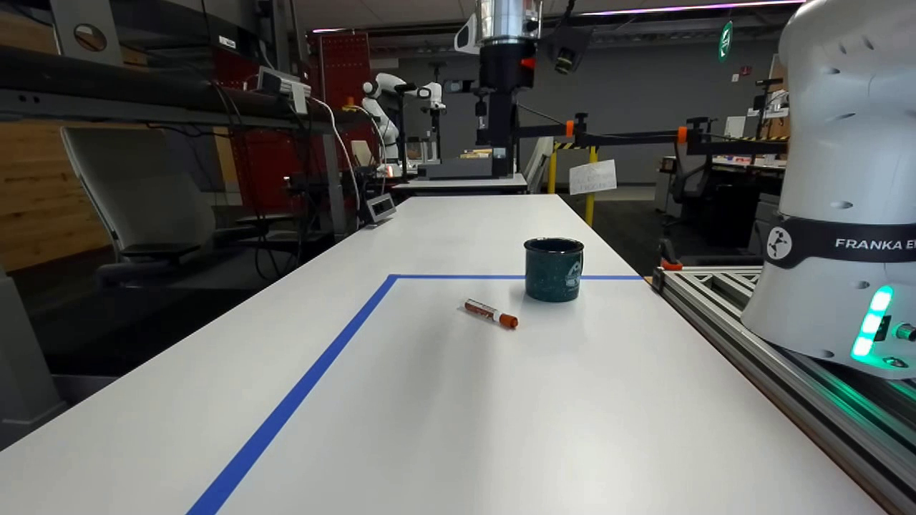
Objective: Take the marker out of the cup
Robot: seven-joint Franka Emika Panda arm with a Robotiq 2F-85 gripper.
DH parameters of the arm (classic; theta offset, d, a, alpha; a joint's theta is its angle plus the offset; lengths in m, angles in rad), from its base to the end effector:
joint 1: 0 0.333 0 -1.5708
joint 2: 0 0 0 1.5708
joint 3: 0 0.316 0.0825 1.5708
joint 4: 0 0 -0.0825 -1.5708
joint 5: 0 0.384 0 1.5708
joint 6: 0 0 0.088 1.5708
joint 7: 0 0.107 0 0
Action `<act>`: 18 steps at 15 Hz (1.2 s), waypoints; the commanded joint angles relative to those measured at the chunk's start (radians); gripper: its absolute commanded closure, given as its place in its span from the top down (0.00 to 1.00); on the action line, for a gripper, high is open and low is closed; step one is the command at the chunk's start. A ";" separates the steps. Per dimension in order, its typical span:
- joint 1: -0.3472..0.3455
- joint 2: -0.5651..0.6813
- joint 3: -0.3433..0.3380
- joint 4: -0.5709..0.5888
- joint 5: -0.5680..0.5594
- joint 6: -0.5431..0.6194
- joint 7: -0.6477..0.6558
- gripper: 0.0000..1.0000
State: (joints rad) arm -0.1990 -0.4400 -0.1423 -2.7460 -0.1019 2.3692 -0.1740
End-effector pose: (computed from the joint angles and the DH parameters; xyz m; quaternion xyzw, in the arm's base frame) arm 0.3541 -0.1231 0.3549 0.9986 -0.0424 0.0281 0.0138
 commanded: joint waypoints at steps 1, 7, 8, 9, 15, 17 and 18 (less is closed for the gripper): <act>0.011 -0.021 -0.008 0.003 -0.007 -0.027 0.005 1.00; 0.012 -0.018 -0.010 0.003 -0.006 -0.033 0.005 1.00; 0.012 -0.017 -0.010 0.003 -0.006 -0.033 0.004 1.00; 0.012 -0.017 -0.010 0.003 -0.006 -0.033 0.004 1.00; 0.012 -0.016 -0.010 0.003 -0.006 -0.033 0.004 1.00; 0.012 -0.016 -0.010 0.003 -0.006 -0.033 0.004 1.00; 0.012 -0.016 -0.010 0.003 -0.006 -0.033 0.004 1.00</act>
